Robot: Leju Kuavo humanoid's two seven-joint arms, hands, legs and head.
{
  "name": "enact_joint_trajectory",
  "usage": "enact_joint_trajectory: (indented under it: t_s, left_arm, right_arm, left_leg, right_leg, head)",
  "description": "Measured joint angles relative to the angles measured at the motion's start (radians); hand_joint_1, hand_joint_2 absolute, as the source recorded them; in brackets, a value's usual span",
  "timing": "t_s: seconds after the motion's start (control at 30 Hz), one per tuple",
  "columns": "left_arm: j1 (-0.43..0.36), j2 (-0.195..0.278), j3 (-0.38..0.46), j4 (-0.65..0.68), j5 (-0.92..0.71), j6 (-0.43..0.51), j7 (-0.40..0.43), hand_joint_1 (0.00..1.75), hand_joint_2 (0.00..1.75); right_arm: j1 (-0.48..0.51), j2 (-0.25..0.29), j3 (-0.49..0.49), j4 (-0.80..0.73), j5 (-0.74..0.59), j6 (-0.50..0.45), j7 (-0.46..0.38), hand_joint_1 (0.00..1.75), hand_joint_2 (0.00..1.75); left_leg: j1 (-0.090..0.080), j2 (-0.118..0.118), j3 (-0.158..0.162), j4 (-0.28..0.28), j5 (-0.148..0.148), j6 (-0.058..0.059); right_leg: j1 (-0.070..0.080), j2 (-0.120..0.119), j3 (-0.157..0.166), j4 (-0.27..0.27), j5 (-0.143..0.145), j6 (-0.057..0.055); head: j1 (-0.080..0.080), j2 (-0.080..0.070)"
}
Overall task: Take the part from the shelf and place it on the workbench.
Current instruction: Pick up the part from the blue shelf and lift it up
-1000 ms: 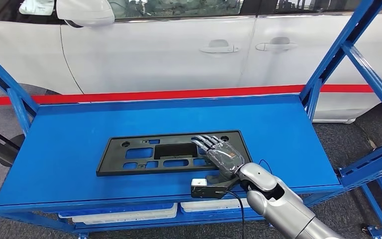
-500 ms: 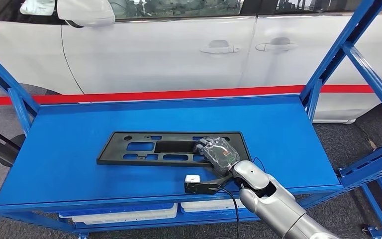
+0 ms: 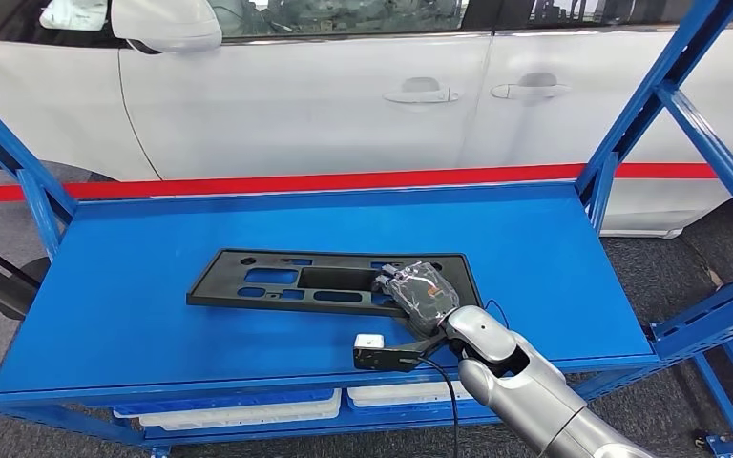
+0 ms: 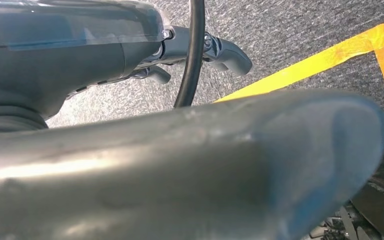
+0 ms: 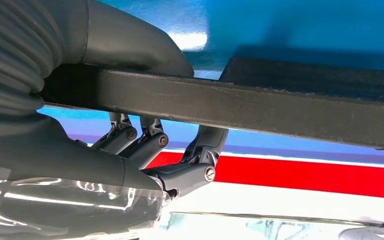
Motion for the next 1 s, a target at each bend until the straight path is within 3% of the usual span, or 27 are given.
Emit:
enact_joint_trajectory:
  t_s: [0.07, 0.2, 0.37, 0.63, 1.0]
  left_arm:
    - [0.000, 0.000, 0.000, 0.000, 0.000, 0.000, 0.000, 0.00, 0.00]
    - [0.000, 0.000, 0.000, 0.000, 0.000, 0.003, -0.003, 0.00, 1.75]
    - [0.000, 0.000, 0.000, 0.000, 0.002, 0.011, -0.020, 0.00, 1.75]
    - [0.001, 0.000, -0.001, 0.000, 0.017, 0.019, -0.023, 0.00, 1.75]
    - [0.001, 0.000, -0.001, 0.000, 0.025, 0.026, -0.014, 0.00, 1.75]
  right_arm:
    - [0.000, 0.000, 0.000, 0.000, 0.000, 0.000, 0.000, 1.57, 1.75]
    - [0.000, 0.000, -0.001, 0.000, 0.000, -0.001, 0.000, 1.61, 1.75]
    - [0.002, 0.000, -0.008, -0.001, -0.001, -0.005, -0.001, 1.70, 1.75]
    - [0.018, 0.000, -0.035, -0.022, -0.002, -0.011, 0.000, 1.69, 1.75]
    - [0.060, -0.002, -0.058, -0.067, 0.058, -0.092, 0.002, 1.69, 1.75]
  left_leg:
    - [0.000, 0.000, 0.000, 0.000, 0.000, 0.000]
    - [0.000, 0.000, 0.000, 0.000, 0.000, 0.000]
    - [0.000, 0.000, 0.001, 0.000, 0.000, 0.000]
    - [0.000, 0.000, 0.001, 0.000, 0.000, 0.000]
    - [0.000, 0.000, 0.000, 0.000, 0.000, 0.000]
  right_leg:
    - [0.000, 0.000, 0.000, 0.000, 0.000, 0.000]
    - [0.000, 0.000, 0.000, 0.000, 0.000, 0.000]
    - [0.000, 0.000, 0.000, 0.000, 0.000, 0.000]
    - [0.000, 0.000, 0.000, 0.000, 0.000, 0.000]
    - [0.000, 0.000, -0.001, 0.000, 0.000, 0.000]
  head:
    - [0.000, 0.000]
    - [0.000, 0.000]
    - [0.000, 0.000]
    - [0.000, 0.000]
    - [0.000, 0.000]
